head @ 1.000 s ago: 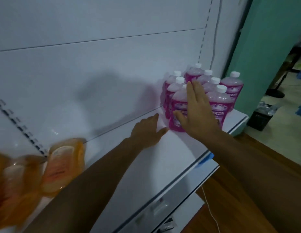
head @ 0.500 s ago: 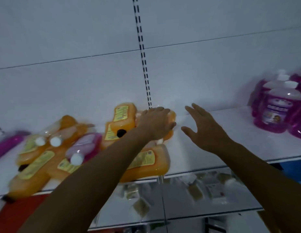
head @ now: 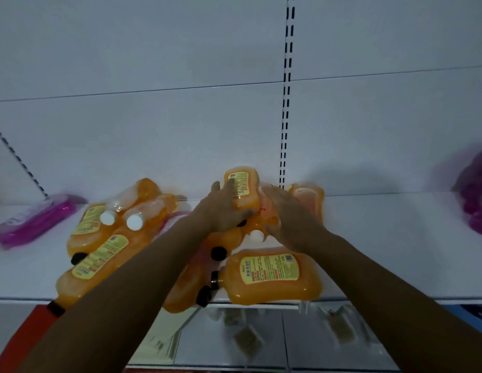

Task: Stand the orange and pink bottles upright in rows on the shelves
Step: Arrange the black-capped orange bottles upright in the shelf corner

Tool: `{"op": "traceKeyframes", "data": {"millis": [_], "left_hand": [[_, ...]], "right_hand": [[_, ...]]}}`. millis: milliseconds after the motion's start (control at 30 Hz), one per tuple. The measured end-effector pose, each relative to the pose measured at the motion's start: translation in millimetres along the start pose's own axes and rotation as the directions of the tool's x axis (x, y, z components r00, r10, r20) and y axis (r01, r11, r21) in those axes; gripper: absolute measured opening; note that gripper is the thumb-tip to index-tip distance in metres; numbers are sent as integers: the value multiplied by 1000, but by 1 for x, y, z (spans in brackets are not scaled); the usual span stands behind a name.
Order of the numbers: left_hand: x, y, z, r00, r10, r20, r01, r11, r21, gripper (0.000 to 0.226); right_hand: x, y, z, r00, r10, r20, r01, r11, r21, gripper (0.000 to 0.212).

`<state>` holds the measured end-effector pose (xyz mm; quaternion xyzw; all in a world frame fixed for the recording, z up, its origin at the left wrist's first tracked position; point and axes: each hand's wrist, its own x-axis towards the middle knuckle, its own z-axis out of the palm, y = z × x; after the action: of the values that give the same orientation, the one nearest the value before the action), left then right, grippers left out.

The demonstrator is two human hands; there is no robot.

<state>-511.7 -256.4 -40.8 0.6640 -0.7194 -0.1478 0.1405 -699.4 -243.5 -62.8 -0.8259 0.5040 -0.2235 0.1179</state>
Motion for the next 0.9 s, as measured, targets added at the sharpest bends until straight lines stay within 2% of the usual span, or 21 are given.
{"op": "traceKeyframes", "data": {"millis": [100, 200, 233, 333, 400, 500, 600, 667, 767, 900], "left_hand": [[13, -5, -4, 999, 20, 37, -15, 991, -131, 98], [21, -8, -9, 995, 44, 85, -27, 982, -187, 101], [22, -8, -12, 994, 60, 89, -40, 978, -205, 94], [21, -6, -24, 988, 121, 101, -87, 951, -296, 57], [17, -7, -30, 985, 142, 101, -95, 923, -373, 47], [10, -15, -35, 993, 113, 12, -96, 889, -448, 48], [-4, -17, -46, 984, 51, -173, -152, 752, -642, 30], [-13, -21, -58, 951, 39, -306, -228, 759, -609, 39], [-34, -39, -70, 883, 126, -451, -307, 883, -355, 63], [-74, -76, -87, 842, 80, -534, -183, 972, -144, 79]], "right_hand": [[19, 0, 13, 1000, -4, 18, 3, 1000, 16, 91], [31, -9, 21, 998, -19, 60, 21, 1000, -24, 96], [33, -12, 25, 998, -25, 63, 28, 998, -48, 96], [39, -19, 31, 999, -52, 5, 52, 994, -96, 87], [41, -24, 29, 994, -106, -17, 104, 990, -95, 78], [43, -31, 22, 986, -154, -66, 154, 988, -11, 69], [46, -42, 10, 974, -124, -189, 155, 975, 158, 61], [47, -52, 0, 953, -113, -280, 187, 949, 253, 60], [45, -81, -11, 924, -139, -356, 282, 878, 388, 49], [40, -137, 0, 927, -186, -327, 350, 743, 570, 43]]}}
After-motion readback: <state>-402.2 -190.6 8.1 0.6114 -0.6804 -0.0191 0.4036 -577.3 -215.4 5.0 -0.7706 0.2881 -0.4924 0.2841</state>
